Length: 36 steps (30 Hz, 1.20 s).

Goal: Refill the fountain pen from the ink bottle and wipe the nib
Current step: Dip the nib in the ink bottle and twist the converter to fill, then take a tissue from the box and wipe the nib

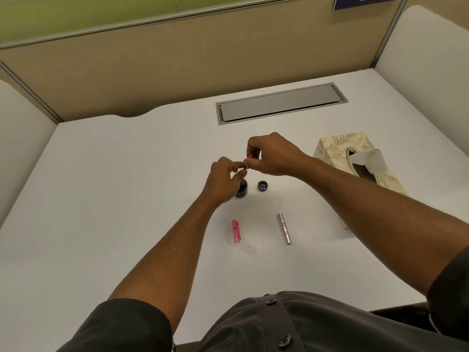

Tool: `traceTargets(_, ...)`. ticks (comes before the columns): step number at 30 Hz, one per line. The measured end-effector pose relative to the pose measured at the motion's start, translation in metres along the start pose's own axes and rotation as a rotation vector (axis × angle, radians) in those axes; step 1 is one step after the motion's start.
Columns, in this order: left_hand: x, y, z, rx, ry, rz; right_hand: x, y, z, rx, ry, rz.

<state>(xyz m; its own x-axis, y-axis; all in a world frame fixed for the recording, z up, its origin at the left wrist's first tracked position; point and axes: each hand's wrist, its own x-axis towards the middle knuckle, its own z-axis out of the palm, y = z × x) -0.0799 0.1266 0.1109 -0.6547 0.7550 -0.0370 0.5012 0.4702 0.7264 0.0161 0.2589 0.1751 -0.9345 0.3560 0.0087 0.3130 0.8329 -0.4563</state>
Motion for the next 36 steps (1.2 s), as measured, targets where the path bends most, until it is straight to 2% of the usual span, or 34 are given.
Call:
traceTargets(5, -0.021, 0.011, 0.001, 0.17, 0.025, 0.135, -0.051, 0.007, 0.019, 0.188, 0.109, 0.105)
traceTargets(10, -0.04, 0.017, 0.011, 0.264, 0.075, 0.242, -0.092, 0.012, 0.041, 0.336, 0.144, 0.253)
traceTargets(13, -0.051, 0.017, 0.02, 0.282, 0.101, 0.264, -0.106, 0.012, 0.051, 0.413, 0.111, 0.35)
traceTargets(20, -0.071, 0.017, 0.038, -0.179, 0.046, 0.058, -0.128, 0.006, 0.067, 0.738, -0.005, 0.548)
traceTargets(23, -0.077, 0.02, 0.039, -0.264, 0.03, -0.018, -0.133, 0.003, 0.07, 0.821, -0.028, 0.61)
traceTargets(31, -0.085, 0.021, 0.037, -0.589, 0.071, -0.25, -0.139, -0.007, 0.074, 0.864, -0.081, 0.616)
traceTargets(36, -0.086, 0.021, 0.035, -0.817, 0.0, -0.416, -0.141, -0.01, 0.075, 0.872, -0.111, 0.606)
